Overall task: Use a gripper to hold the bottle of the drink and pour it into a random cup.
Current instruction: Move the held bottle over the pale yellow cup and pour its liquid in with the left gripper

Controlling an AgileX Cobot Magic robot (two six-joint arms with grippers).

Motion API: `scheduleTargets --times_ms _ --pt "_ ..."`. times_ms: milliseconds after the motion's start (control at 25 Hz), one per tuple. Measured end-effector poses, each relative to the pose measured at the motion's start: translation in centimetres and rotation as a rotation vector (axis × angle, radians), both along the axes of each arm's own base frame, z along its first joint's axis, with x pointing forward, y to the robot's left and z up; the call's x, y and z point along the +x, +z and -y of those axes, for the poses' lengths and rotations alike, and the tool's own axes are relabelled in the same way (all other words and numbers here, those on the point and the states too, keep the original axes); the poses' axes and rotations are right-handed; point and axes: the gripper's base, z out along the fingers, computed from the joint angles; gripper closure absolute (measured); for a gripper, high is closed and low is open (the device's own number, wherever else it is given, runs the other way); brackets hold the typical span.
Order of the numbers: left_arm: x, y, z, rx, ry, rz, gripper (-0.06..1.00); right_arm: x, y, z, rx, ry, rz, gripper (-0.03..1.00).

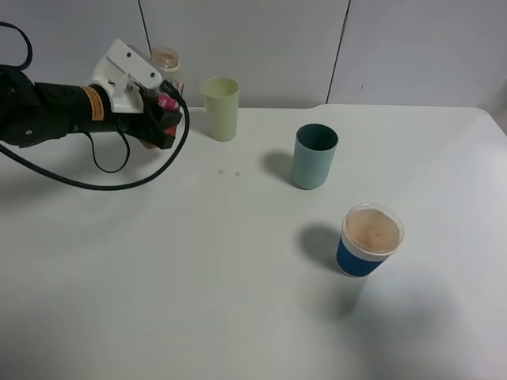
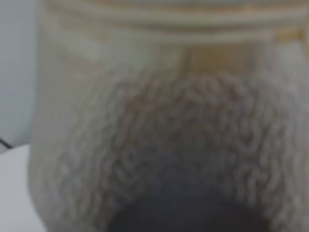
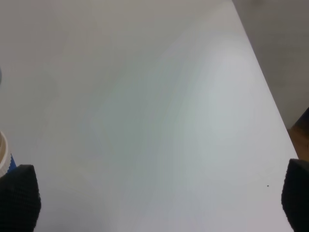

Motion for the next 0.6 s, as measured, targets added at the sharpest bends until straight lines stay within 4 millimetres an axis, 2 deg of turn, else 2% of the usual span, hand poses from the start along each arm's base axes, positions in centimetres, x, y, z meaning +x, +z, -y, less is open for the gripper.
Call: scheduleTargets --times_ms 120,320,600 --pt "1.5 0.4 -0.7 0.034 0.027 0.012 0.6 0.0 0.0 0.0 0.0 0.0 0.0 -0.03" --pt "3.7 -0.1 -1.9 0.109 0.068 -0.001 0.6 0.0 0.0 0.0 0.0 0.0 0.0 -0.03" --pt "6.8 -0.2 -2.3 0.16 0.058 0.046 0.6 0.0 0.0 0.0 0.0 0.0 0.0 -0.03"
